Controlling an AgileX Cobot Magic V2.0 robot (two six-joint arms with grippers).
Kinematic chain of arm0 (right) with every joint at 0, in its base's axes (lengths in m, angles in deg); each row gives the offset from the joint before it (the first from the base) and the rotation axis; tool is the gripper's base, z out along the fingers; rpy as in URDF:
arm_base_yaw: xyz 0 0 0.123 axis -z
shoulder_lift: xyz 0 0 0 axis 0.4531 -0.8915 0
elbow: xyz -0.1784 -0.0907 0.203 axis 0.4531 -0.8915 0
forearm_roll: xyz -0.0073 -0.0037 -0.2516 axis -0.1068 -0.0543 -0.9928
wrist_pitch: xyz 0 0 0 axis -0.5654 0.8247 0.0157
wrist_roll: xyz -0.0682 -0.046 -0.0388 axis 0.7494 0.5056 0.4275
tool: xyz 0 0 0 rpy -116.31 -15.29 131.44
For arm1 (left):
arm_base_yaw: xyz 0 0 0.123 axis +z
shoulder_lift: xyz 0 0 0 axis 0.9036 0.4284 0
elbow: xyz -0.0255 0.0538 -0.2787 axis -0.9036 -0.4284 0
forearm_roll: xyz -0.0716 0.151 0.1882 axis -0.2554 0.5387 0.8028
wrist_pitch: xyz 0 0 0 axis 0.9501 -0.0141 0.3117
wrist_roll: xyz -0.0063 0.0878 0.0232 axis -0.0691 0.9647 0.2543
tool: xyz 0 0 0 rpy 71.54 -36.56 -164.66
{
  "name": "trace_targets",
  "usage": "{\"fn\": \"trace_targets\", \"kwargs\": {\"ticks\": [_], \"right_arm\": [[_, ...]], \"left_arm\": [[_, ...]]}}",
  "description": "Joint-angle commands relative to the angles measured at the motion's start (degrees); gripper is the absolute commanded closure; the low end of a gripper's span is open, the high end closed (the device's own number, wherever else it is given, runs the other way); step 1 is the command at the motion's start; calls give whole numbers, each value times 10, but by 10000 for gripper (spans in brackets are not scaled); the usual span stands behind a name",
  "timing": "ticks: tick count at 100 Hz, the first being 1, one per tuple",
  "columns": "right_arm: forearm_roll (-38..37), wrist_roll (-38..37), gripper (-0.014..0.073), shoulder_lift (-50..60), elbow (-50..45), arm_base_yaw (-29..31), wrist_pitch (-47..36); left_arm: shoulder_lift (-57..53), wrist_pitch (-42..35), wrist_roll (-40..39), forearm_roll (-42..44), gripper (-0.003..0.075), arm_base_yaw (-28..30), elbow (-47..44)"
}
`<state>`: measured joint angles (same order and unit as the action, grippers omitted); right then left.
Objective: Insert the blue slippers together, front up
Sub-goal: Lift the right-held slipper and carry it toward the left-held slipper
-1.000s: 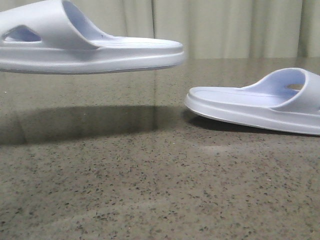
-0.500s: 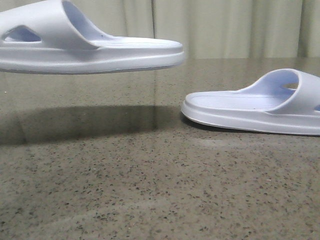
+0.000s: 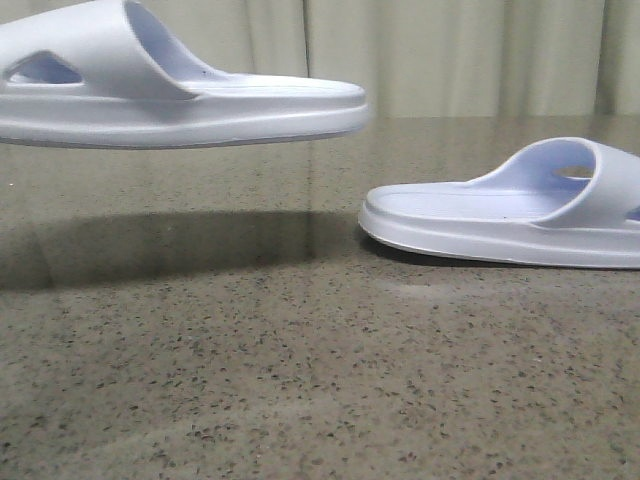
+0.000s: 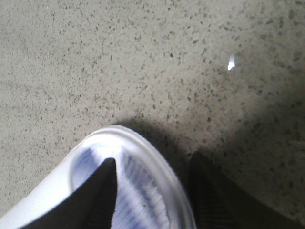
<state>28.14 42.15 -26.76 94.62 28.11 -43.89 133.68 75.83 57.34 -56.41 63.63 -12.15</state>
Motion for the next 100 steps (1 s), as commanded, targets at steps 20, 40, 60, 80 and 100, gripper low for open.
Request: {"fn": "trace_targets", "kwargs": {"ticks": [20,40,60,80,100], "right_arm": [[1,2,407,-4,11,0,-6],[1,6,557,-4,11,0,-6],[1,18,701,-3,11,0,-21],[1,18,701,17,12,0,-62],[2,18,701,76,13,0,-123]], "left_arm": [[-5,8,1,-25,704,-5,14],[-5,8,1,-25,704,-5,14],[-5,8,1,-25,704,-5,14],[-5,8,1,-25,704,-5,14],[-5,8,1,-25,704,-5,14]]}}
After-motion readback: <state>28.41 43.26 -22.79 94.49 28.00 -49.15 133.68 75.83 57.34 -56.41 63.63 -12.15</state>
